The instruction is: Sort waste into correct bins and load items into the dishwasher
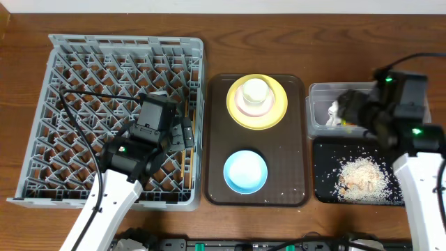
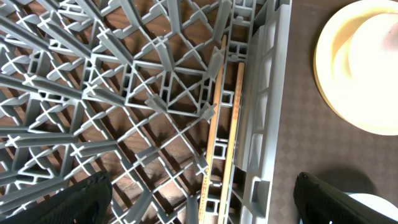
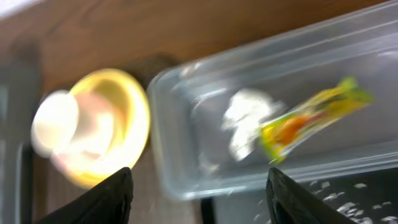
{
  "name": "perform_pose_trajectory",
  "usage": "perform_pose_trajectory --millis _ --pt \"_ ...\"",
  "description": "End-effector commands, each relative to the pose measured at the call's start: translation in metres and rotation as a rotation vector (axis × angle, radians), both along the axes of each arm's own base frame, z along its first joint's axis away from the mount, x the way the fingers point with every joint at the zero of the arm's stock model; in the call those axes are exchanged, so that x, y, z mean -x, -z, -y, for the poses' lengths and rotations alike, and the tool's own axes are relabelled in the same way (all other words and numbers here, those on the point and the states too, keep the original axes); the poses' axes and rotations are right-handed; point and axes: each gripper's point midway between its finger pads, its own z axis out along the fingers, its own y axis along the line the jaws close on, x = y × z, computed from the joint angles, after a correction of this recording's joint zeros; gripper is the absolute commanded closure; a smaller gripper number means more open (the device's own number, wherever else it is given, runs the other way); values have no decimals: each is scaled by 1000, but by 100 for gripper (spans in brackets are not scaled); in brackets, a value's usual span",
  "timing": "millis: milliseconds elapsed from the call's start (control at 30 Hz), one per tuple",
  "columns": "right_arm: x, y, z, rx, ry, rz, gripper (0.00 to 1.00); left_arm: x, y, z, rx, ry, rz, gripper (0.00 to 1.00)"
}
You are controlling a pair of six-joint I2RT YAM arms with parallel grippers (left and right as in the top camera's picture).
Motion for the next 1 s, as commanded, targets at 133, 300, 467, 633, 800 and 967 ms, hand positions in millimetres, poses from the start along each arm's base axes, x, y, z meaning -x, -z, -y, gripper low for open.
perform_pose_trajectory --millis 133,300,467,633,800,967 --pt "36 21 -43 116 -230 -141 43 -2 -5 -3 -8 -9 13 6" --pt "46 27 -13 155 -68 -203 43 -2 -5 -3 -8 -9 13 6" --pt "69 35 28 165 190 -309 37 -2 -5 -3 -8 -9 13 5" --pt "84 33 59 131 358 -336 37 -2 -5 -3 -8 -9 13 6" --pt "95 33 64 125 383 -362 1 -2 -5 -3 -8 -9 13 6" --pt "98 34 64 127 382 -375 1 -2 -5 -3 -8 -9 13 6"
